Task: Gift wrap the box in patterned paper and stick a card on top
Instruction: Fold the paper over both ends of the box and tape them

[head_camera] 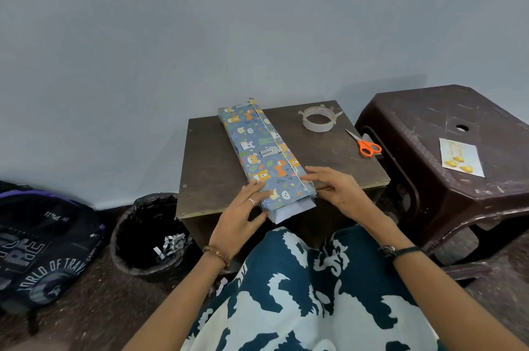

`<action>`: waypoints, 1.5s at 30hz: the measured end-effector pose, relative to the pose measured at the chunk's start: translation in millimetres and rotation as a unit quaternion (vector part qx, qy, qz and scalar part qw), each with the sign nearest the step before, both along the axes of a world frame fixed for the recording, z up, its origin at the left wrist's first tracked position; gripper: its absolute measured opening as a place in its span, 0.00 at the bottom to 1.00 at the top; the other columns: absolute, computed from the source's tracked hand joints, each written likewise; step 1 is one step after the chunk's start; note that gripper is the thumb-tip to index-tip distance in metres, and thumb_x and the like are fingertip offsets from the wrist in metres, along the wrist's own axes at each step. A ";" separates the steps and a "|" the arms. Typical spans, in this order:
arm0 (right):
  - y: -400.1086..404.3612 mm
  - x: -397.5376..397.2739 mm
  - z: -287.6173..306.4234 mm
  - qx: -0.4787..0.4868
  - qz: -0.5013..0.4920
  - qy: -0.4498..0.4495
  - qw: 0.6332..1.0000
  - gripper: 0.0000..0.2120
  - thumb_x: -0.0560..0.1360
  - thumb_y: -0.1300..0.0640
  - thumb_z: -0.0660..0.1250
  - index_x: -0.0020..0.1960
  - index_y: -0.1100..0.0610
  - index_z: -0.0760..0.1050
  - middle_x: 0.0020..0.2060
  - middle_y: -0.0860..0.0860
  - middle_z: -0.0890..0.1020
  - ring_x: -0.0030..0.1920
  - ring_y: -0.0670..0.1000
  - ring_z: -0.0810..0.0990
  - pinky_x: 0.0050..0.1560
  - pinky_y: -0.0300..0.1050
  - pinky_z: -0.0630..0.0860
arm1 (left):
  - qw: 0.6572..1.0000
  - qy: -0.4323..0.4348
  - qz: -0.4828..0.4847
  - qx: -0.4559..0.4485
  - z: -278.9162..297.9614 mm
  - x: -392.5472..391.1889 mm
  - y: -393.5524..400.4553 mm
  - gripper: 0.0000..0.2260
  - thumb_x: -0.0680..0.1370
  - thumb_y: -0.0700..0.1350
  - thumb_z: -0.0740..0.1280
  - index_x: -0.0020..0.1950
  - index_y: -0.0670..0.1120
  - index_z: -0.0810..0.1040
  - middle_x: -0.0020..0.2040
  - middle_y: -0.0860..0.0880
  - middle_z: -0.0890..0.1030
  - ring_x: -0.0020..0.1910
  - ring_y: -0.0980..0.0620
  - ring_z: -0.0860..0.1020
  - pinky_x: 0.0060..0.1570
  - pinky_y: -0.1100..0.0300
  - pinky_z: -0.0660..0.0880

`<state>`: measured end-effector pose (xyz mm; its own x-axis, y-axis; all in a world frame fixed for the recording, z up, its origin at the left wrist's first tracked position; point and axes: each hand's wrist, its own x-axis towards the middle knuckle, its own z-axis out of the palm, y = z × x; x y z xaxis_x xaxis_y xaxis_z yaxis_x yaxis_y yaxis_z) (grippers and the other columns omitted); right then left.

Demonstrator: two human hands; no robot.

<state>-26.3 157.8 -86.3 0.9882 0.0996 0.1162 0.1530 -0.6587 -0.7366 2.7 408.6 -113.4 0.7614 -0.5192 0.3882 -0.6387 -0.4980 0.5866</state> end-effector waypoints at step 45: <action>13.9 8.2 -20.2 -0.074 -0.026 -0.176 0.981 0.04 0.74 0.59 0.68 0.48 0.57 0.79 0.48 0.50 0.80 0.46 0.46 0.80 0.48 0.43 0.79 | 0.949 -0.257 -0.056 0.171 8.7 34.6 12.3 0.08 0.80 0.50 0.54 0.48 0.52 0.72 0.60 0.53 0.71 0.37 0.54 0.81 0.21 0.63 0.71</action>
